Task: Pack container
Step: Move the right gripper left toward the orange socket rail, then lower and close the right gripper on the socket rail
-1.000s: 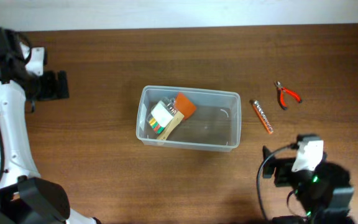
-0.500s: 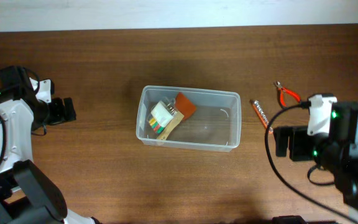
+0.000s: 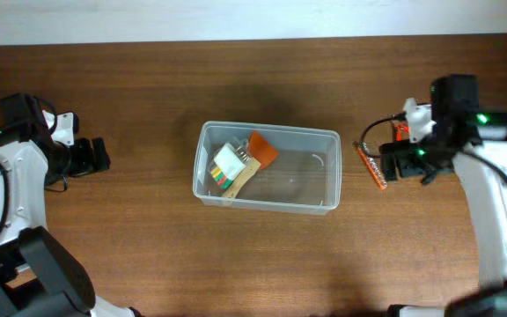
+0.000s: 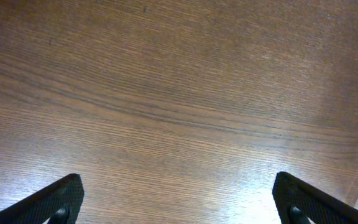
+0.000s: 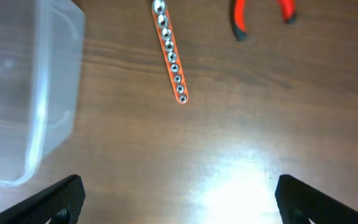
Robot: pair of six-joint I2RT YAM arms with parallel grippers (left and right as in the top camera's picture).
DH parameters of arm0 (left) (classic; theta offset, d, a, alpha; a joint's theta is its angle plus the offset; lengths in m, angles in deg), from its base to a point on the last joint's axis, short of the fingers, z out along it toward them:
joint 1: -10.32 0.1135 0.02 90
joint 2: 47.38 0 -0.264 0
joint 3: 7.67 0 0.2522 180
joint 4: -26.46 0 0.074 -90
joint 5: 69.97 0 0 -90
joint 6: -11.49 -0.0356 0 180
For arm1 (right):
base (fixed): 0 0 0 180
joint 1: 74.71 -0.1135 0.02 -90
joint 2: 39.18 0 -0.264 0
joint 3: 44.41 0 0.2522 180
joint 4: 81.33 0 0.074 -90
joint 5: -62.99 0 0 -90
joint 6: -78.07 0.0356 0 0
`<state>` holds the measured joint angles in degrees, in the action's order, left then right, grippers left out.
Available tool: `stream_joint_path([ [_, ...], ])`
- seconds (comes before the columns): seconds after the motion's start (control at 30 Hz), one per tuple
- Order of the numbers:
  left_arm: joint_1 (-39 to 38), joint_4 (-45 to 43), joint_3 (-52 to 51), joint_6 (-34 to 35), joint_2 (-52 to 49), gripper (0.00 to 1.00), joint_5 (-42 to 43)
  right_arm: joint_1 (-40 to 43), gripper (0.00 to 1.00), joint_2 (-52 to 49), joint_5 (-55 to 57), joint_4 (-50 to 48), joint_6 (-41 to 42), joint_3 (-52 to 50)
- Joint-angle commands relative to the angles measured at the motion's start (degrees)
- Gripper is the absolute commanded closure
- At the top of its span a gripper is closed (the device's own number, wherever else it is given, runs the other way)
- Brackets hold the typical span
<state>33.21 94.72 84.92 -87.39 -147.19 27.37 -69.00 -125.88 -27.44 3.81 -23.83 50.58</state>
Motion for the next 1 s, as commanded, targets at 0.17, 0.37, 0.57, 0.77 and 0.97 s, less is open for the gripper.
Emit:
stream_joint_path([
  [0.17,0.15,0.17,-0.26,0.66,0.96,0.01,0.98,0.35,0.01,-14.27,-0.83,-5.11,-7.41,0.57],
  [0.37,0.15,0.46,-0.26,0.63,0.98,0.01,1.01,0.37,0.01,-18.86,-1.31,-9.75,-7.82,0.57],
  [0.57,0.15,0.46,-0.26,0.66,0.98,0.01,1.01,0.37,0.01,-20.9,-3.43,-13.2,-8.92,0.42],
  [0.77,0.15,0.46,-0.26,0.63,0.98,0.01,0.98,0.35,0.01,-23.54,-3.89,-14.64,-8.87,0.39],
  [0.97,0.15,0.66,-0.26,0.26,0.96,0.01,0.83,0.35,0.01,-26.34,-4.59,-16.65,-8.9,0.31],
])
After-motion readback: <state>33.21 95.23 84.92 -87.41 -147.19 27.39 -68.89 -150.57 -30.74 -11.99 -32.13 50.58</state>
